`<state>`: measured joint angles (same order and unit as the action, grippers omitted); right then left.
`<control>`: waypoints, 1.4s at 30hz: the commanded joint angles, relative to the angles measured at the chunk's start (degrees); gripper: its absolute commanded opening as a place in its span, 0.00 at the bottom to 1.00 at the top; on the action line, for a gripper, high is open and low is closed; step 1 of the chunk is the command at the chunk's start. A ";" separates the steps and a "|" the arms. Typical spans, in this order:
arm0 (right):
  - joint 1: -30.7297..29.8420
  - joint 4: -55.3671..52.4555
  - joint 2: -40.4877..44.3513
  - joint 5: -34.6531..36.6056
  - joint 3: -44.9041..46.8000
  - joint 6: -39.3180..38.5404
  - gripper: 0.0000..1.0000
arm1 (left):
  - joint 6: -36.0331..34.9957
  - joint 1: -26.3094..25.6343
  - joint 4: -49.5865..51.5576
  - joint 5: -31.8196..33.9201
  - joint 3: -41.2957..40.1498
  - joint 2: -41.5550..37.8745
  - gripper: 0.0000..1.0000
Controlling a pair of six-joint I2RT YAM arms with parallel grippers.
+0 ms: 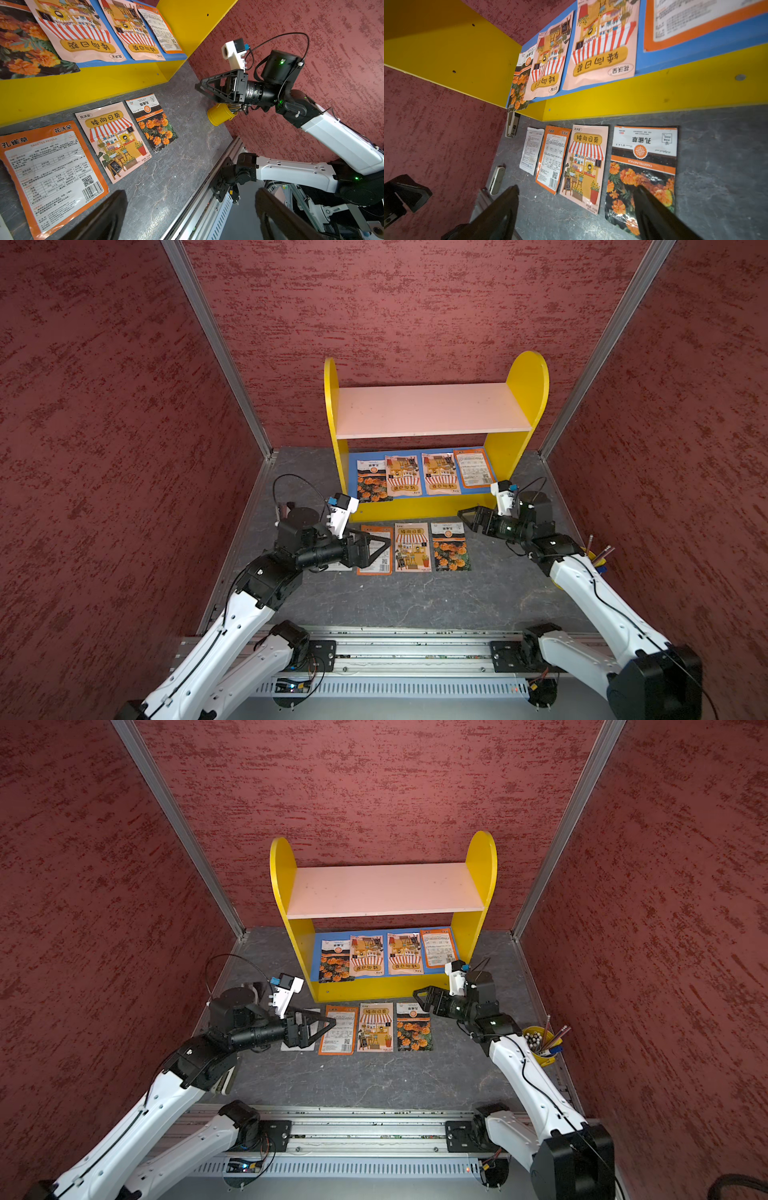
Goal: Take the seed bag off the shelf
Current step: Pick up the seed packet from the shelf.
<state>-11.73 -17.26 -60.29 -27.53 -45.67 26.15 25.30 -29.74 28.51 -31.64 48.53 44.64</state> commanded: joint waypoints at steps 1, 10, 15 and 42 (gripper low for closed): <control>-0.53 -0.11 -1.22 8.43 -3.65 -5.11 0.91 | 0.84 -2.61 -3.02 3.96 0.42 0.66 1.00; -1.38 -1.78 -11.66 18.68 -14.90 -15.69 0.92 | 2.51 -11.03 -5.56 12.94 0.43 5.55 1.00; -2.04 -2.64 -19.01 26.02 -22.13 -20.64 0.91 | 3.76 -12.93 -7.63 14.57 0.32 7.85 1.00; -1.29 -5.45 -41.73 36.28 -36.25 -24.95 0.77 | 3.44 -17.10 -7.77 18.39 -0.45 10.08 1.00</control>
<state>-13.30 -22.46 -102.35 6.92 -82.43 1.10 28.73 -46.41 22.15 -14.06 48.56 55.40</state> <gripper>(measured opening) 0.779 0.996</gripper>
